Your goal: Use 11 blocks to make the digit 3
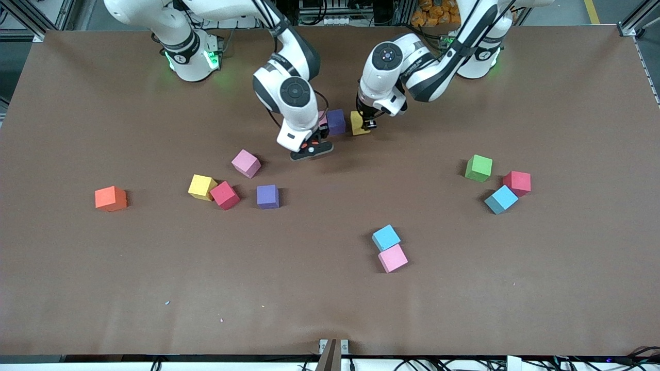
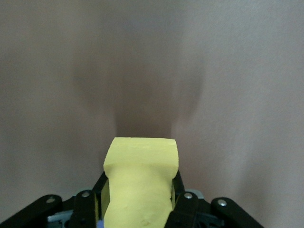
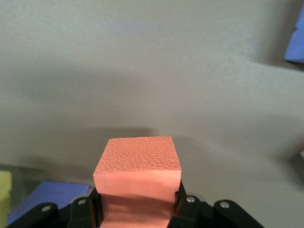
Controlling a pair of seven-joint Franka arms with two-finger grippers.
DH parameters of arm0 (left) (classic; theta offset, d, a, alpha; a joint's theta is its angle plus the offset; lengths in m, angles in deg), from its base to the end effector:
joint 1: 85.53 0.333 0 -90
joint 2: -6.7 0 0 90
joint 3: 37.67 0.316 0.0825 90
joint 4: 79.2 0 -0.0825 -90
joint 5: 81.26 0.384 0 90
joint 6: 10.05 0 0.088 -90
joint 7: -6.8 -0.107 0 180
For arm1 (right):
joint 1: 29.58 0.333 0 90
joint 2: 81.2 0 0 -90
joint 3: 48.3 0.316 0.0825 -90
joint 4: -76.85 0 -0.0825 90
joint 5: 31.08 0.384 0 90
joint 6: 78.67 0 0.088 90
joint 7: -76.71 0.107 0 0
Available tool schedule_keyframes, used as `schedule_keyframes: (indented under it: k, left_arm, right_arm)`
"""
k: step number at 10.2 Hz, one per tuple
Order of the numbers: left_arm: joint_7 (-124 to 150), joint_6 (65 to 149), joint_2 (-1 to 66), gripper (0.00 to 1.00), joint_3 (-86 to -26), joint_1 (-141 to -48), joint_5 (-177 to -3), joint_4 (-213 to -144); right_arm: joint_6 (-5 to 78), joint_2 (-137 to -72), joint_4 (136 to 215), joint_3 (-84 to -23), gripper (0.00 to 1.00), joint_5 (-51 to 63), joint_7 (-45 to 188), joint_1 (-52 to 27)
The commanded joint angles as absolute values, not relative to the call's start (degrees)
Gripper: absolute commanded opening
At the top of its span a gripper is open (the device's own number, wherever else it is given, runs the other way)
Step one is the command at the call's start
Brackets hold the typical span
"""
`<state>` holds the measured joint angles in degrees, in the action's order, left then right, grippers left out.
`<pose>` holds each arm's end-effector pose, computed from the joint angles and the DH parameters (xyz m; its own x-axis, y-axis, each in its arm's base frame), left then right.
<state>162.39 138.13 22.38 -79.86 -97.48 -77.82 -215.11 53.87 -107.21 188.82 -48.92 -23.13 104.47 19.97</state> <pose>0.2915 -0.4179 0.2408 -0.1724 0.9820 -0.0777 0.9784 0.1615 -0.1291 0.3977 0.4608 0.2360 0.9548 0.2681 -0.1283 0.2662 -0.9634 -0.0318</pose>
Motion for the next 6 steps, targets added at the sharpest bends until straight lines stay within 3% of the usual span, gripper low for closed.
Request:
schedule_keyframes:
  k: [1, 6]
  left_arm:
    - [164.7, 139.2, 21.1, 0.00, -80.0, -97.7, -76.3, -216.3]
    - [164.6, 140.2, 22.2, 0.00, -80.0, -97.9, -74.4, -216.3]
  right_arm:
    - [52.8, -111.3, 184.1, -49.1, 0.16, -22.4, 105.8, 20.2]
    - [52.6, -113.8, 182.2, -49.1, 0.16, -22.6, 111.7, 22.2]
